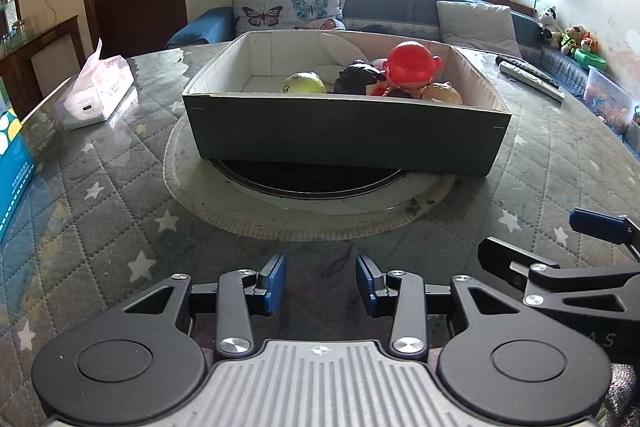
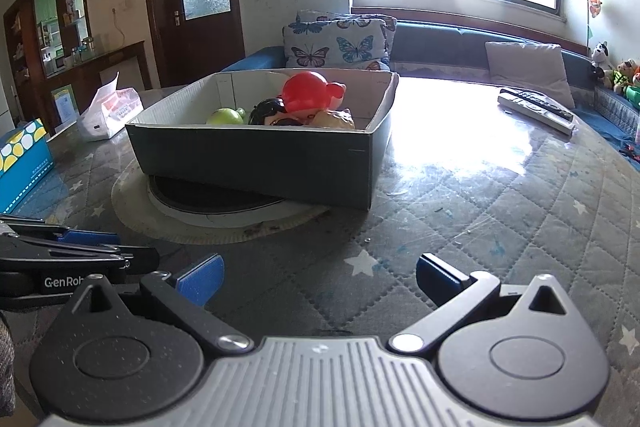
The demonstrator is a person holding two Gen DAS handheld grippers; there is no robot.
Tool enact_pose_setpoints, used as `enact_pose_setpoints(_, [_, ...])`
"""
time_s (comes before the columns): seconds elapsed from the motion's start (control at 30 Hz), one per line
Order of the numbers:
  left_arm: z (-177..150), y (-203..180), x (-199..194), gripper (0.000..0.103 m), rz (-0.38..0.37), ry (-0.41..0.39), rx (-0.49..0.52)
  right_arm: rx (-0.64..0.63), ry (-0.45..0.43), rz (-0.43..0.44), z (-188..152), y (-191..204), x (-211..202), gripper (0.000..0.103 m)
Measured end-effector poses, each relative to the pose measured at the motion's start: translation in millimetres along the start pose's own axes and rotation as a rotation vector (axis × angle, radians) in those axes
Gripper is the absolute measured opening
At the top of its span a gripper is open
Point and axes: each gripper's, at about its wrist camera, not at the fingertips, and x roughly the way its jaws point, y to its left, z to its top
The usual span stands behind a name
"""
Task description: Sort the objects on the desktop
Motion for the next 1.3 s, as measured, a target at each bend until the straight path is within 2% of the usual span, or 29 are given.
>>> enact_pose_setpoints(0.13, [1.6,0.5,1.2,0.041,0.035,-0.007,0.0,0.01,-0.001,0.0,0.7,-2.4,1.7,0.103])
enact_pose_setpoints(0.27, [3.0,4.0,3.7,0.041,0.027,-0.009,-0.028,0.017,0.0,0.006,2.8,-2.9,3.7,0.103])
enact_pose_setpoints(0.7, [11.9,0.9,8.9,0.041,0.046,-0.014,0.012,0.015,0.005,0.008,10.5,2.6,12.4,0.103])
enact_pose_setpoints(1.3, [32.8,9.6,15.8,0.041,0.049,-0.008,0.016,-0.013,0.013,-0.02,29.4,12.5,27.4,0.103])
